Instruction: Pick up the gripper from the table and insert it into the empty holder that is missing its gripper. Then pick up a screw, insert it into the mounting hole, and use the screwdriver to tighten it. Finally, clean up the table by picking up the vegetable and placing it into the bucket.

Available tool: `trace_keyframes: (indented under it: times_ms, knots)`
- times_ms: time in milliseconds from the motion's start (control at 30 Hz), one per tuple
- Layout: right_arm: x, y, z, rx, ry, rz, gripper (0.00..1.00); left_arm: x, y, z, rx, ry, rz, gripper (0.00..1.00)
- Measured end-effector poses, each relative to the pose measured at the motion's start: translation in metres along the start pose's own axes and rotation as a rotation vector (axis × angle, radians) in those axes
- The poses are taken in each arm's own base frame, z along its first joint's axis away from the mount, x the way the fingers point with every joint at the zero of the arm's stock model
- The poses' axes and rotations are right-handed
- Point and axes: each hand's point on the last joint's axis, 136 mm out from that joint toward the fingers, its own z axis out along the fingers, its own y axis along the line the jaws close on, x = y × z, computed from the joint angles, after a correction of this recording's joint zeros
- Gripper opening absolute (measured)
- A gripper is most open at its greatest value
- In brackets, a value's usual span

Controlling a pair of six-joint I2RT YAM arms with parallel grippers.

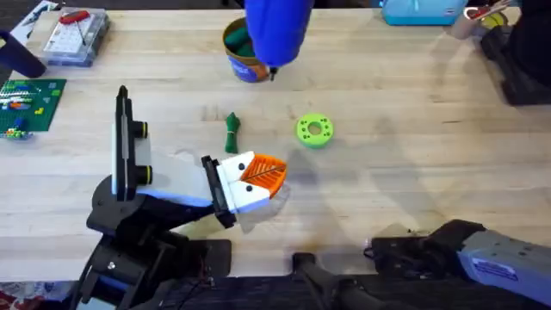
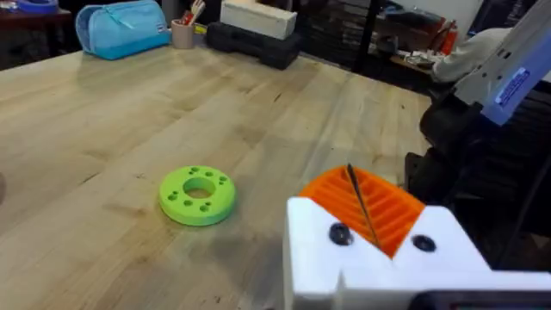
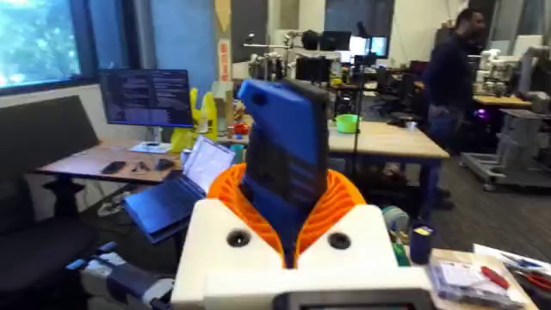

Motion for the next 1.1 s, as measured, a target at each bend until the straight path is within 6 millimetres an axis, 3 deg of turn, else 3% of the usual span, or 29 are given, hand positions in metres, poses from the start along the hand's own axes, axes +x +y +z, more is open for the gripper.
trace_keyframes:
  times_ms: [167,400,667,1100]
  knots:
    - [-0.005,0.006,0.013,-0.047,-0.008,-0.002,0.025,0.0,0.0,0.0,0.0,0.0,0.0,0.011]
    - [0.002,-0.008,0.028,-0.078,0.006,0.037,0.025,0.0,0.0,0.0,0.0,0.0,0.0,0.011]
    - [0.013,-0.015,0.031,-0.083,0.022,0.071,0.025,0.0,0.0,0.0,0.0,0.0,0.0,0.011]
    - [0.018,-0.001,0.033,-0.153,0.052,0.052,0.025,0.0,0.0,0.0,0.0,0.0,0.001,0.011]
